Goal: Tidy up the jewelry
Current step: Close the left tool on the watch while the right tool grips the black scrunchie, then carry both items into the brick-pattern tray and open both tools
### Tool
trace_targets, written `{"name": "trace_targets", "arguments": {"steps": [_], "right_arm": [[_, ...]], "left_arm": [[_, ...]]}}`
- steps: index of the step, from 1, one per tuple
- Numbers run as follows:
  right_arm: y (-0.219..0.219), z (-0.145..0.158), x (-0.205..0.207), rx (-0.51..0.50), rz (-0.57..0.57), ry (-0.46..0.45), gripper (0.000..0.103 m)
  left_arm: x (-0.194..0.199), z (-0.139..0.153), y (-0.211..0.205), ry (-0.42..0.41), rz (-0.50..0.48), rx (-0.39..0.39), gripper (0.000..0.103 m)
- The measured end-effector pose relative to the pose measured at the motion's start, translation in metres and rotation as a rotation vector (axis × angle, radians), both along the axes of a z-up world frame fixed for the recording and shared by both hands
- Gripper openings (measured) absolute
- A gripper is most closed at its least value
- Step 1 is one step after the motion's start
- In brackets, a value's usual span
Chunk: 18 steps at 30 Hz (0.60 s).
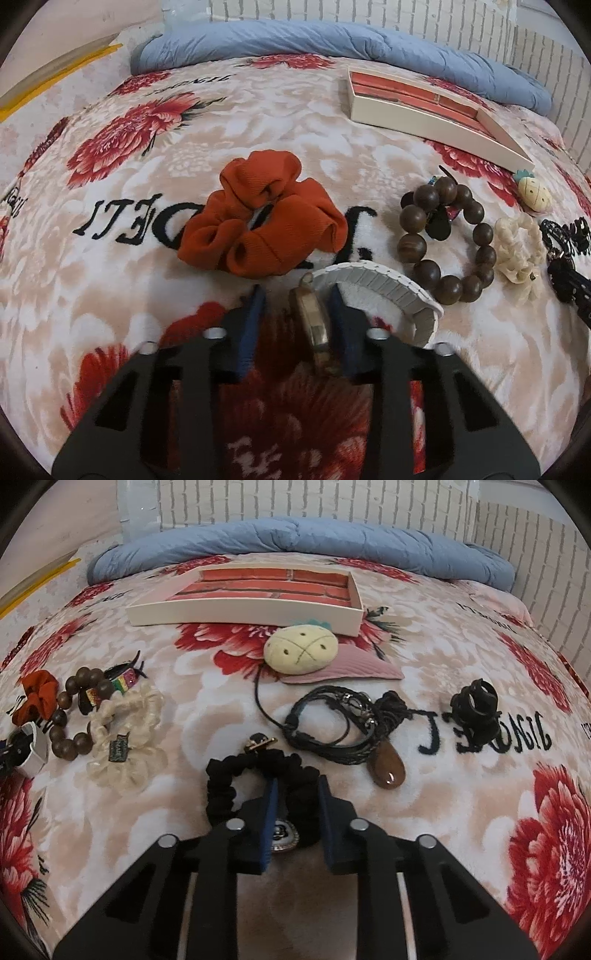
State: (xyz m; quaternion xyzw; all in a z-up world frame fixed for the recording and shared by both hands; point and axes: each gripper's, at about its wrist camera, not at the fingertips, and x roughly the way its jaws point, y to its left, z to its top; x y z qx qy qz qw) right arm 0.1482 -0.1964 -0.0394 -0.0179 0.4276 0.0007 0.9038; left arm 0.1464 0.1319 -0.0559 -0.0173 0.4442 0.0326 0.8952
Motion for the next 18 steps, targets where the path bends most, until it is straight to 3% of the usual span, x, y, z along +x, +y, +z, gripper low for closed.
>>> {"name": "trace_targets", "arguments": {"steps": [3,7,13,18], "right_arm": [[-0.001,0.002,-0.002,0.007,0.001,-0.01,0.015],[-0.004,0.003,-0.003,0.027,-0.001,-0.015,0.013],[-0.009,0.012,-0.009,0.064,0.01,-0.052,0.011],[-0.009,0.031,-0.017,0.072,0.041,-0.129,0.011]], "left_arm": [[-0.002,0.001,-0.006,-0.008,-0.013,0.026,0.014],[-0.005,0.002,-0.011,-0.017,-0.014,0.06,0.013],[-0.013,0.01,-0.007,-0.04,-0.01,0.011,0.012],[-0.025,0.032,-0.012,-0.11,-0.024,0.001,0.012]]}}
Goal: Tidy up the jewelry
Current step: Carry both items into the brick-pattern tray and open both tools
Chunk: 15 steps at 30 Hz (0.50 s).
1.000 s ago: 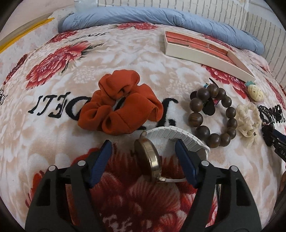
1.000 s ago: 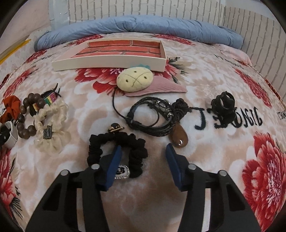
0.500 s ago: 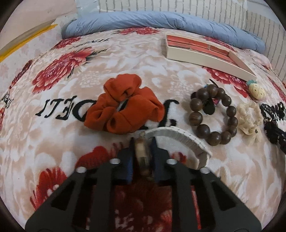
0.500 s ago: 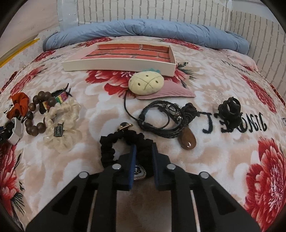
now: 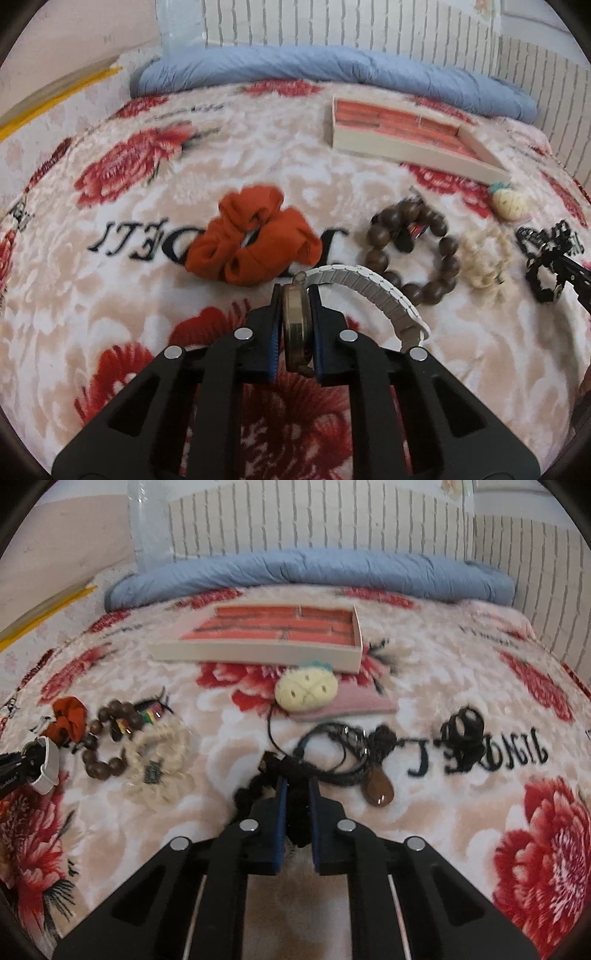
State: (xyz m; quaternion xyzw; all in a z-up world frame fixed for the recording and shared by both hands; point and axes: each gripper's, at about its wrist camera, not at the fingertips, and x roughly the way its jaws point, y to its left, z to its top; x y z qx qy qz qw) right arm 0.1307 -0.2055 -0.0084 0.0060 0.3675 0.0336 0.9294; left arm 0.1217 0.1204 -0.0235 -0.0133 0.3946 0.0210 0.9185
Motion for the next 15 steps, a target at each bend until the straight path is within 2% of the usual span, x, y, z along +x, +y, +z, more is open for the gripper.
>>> {"name": "trace_targets", "arguments": {"steps": [4,8,15], "right_arm": [[-0.002,0.017,0.002,0.03,0.014,-0.044,0.011],[-0.003,0.034,0.013,0.043,0.027,-0.077,0.011],[-0.005,0.058,0.068,0.03,0.019,-0.127,0.011]], "left_arm": [[0.004,0.025,-0.007,-0.045,-0.024,-0.015,0.012],[0.023,0.048,-0.02,-0.078,-0.065,-0.013,0.012],[0.102,0.075,-0.054,-0.106,-0.117,0.025,0.012]]}}
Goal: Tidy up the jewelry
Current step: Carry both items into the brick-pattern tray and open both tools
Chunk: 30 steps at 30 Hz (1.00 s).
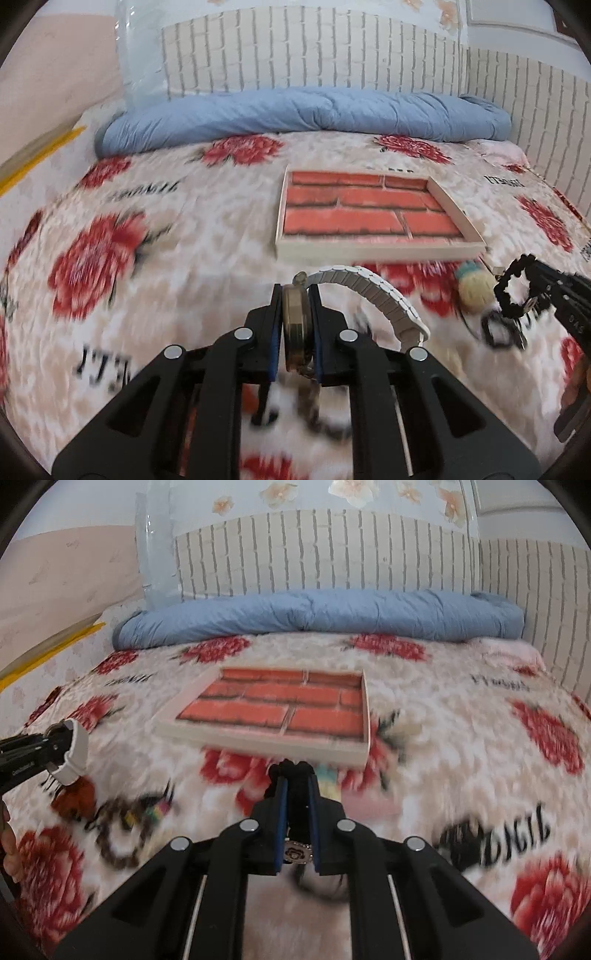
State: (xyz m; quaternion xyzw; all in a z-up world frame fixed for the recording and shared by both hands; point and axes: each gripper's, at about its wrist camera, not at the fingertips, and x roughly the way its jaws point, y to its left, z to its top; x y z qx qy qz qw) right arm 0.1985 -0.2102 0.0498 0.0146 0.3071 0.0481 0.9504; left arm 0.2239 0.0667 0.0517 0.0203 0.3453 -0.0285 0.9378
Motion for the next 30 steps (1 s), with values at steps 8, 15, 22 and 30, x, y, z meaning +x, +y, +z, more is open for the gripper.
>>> {"name": "trace_targets", "arguments": {"steps": [8,15,22,30], "right_arm": [[0.01,0.023,0.112,-0.021,-0.006,-0.01,0.011],[0.013,0.009,0.216,-0.052,-0.027,0.048,0.011],[0.002,-0.026,0.286,-0.086,-0.075,0.161,0.011],[-0.013,-0.056,0.33,-0.097,-0.128,0.312,0.011]], "left_arm": [[0.12,0.008,-0.036,0.022,-0.016,-0.007,0.012],[0.221,-0.017,-0.069,0.092,-0.024,0.021,0.012],[0.303,-0.056,-0.084,0.197,-0.007,0.035,0.012],[0.346,-0.089,-0.082,0.333,0.013,0.065,0.012]]}}
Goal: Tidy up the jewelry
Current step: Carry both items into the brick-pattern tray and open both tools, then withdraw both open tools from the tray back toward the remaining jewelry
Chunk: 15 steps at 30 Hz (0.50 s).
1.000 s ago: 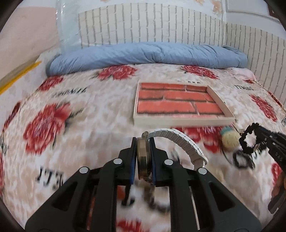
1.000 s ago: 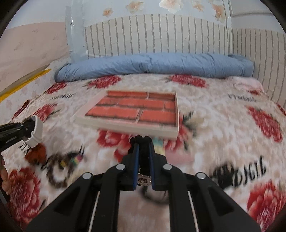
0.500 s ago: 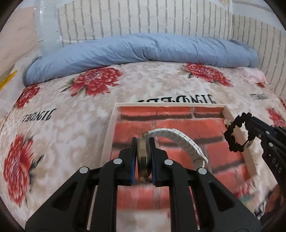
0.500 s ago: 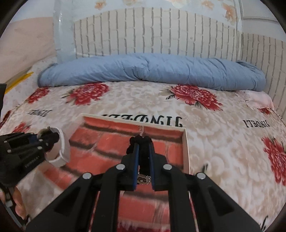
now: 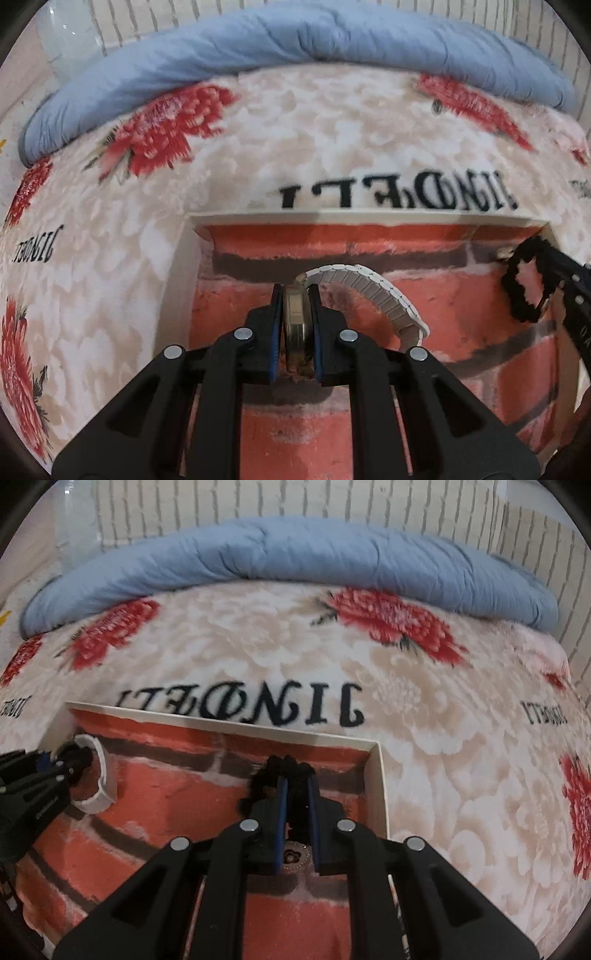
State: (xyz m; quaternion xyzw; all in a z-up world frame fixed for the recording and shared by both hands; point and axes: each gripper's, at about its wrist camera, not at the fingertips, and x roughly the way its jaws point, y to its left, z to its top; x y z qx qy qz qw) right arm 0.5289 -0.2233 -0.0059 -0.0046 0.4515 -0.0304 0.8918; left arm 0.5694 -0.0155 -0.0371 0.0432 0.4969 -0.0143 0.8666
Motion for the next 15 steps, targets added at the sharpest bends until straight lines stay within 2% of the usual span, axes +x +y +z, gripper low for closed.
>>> {"name": "trace_targets", "arguments": {"steps": [2,6,8,10,11,12,15], "right_arm": [[-0.003,-0.006,0.008,0.012,-0.014,0.035,0.011],[-0.003,-0.02,0.017,0.032,-0.01,0.117,0.014],[-0.003,-0.022,0.018,0.038,-0.009,0.122,0.015],[-0.004,-0.02,0.017,0.057,-0.001,0.13,0.03],[-0.004,-0.018,0.015,0.064,0.004,0.126,0.042],[-0.003,-0.012,0.01,0.069,0.013,0.11,0.047],[-0.001,0.005,-0.002,0.068,0.044,0.078,0.052]], "left_arm": [[0.003,0.0,0.001,0.011,0.003,-0.018,0.013],[0.008,0.001,-0.001,0.029,-0.001,0.017,0.018],[0.007,0.005,0.001,0.02,0.005,0.019,0.029],[0.002,0.017,0.003,-0.012,0.006,0.011,0.056],[-0.001,0.021,0.004,-0.025,0.006,0.017,0.062],[-0.006,0.03,0.004,-0.053,0.008,0.033,0.07],[-0.021,0.051,0.01,-0.09,0.008,0.038,0.075]]}}
